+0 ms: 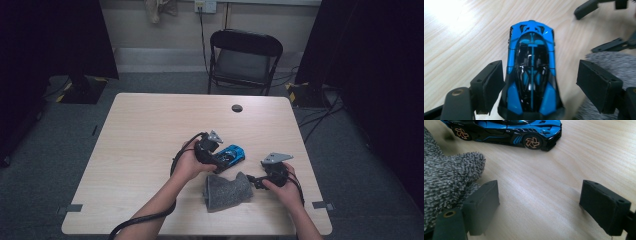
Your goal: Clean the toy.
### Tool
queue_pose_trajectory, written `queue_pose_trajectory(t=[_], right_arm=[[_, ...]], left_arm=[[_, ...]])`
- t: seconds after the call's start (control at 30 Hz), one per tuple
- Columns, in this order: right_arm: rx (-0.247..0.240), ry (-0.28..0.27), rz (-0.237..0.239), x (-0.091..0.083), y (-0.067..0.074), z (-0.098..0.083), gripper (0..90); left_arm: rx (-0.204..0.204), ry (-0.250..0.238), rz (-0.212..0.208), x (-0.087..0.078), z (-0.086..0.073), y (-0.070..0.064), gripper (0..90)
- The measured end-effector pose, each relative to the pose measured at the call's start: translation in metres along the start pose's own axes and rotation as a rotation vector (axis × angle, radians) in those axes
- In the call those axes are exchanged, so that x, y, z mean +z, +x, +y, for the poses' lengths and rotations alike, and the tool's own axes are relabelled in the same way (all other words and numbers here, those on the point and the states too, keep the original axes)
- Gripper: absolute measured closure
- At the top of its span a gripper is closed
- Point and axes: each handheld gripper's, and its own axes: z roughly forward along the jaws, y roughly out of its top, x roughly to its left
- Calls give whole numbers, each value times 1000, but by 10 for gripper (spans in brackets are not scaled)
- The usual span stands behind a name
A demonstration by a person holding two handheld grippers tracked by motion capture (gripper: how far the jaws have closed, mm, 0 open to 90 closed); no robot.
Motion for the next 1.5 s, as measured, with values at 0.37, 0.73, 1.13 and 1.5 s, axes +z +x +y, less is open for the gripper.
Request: queue_pose_trajectory(t=[0.37, 0.73, 1.13, 1.5], right_arm=[[-1, -1, 2, 0, 0, 0, 153], [-4, -1, 4, -1, 1, -1, 153], [-4, -1, 7, -1, 1, -1, 153], [-4, -2, 7, -1, 2, -1, 153]], left_arm=[[-3, 20, 2, 31, -1, 11, 199], [13, 52, 1, 45, -1, 11, 191], [1, 43, 1, 53, -4, 12, 180], [22, 49, -2, 49, -4, 10, 263]])
